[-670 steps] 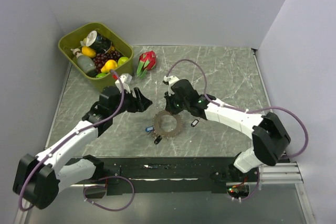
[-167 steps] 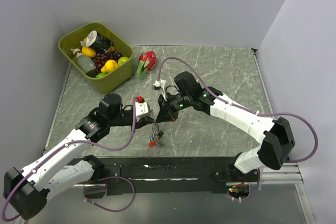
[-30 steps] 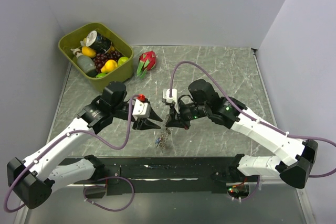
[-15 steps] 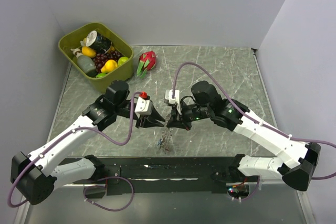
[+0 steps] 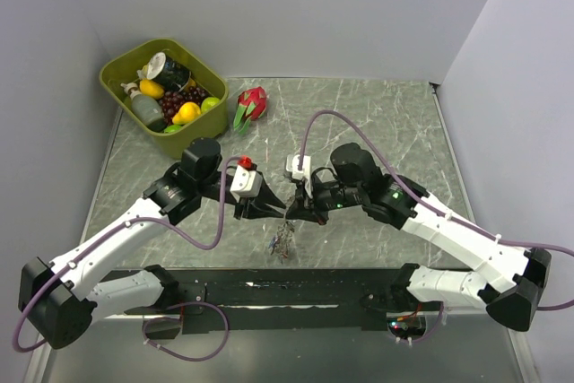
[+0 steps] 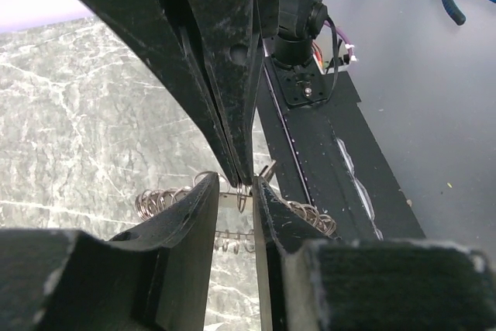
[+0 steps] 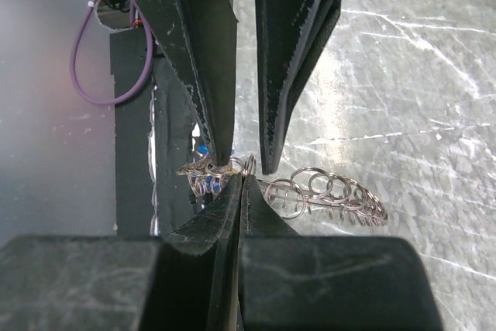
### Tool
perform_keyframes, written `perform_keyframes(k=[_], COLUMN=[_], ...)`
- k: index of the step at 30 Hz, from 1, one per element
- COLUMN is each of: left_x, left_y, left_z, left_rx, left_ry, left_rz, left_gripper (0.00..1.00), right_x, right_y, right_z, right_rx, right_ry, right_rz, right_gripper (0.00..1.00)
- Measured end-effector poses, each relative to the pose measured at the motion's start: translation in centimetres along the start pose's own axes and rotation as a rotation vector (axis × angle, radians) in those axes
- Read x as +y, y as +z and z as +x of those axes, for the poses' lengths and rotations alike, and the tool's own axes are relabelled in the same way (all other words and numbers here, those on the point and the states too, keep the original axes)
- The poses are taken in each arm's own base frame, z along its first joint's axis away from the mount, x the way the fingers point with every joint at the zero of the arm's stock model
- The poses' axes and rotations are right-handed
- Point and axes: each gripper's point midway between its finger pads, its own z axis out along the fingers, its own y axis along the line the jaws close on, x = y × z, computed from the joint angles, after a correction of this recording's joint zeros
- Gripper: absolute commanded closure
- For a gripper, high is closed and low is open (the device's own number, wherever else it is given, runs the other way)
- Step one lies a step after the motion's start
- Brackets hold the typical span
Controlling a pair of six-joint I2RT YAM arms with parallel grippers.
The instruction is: Put the keys on the keyring
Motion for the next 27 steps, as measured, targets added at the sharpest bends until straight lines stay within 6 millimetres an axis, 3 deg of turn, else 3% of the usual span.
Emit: perform_keyframes(k=[27], left_x=[-0.4], left_y=[0.0], left_z=[1.5], left_rx=[0.021], left_ry=[-0.028], left_rz=[-0.010], left_gripper=[0.69], right_x=[0.2], right_y=[-0.2], right_z=[0.1], right_rx=[-0.035], right_ry=[-0.004], right_rz=[0.010], right_gripper=[1.00])
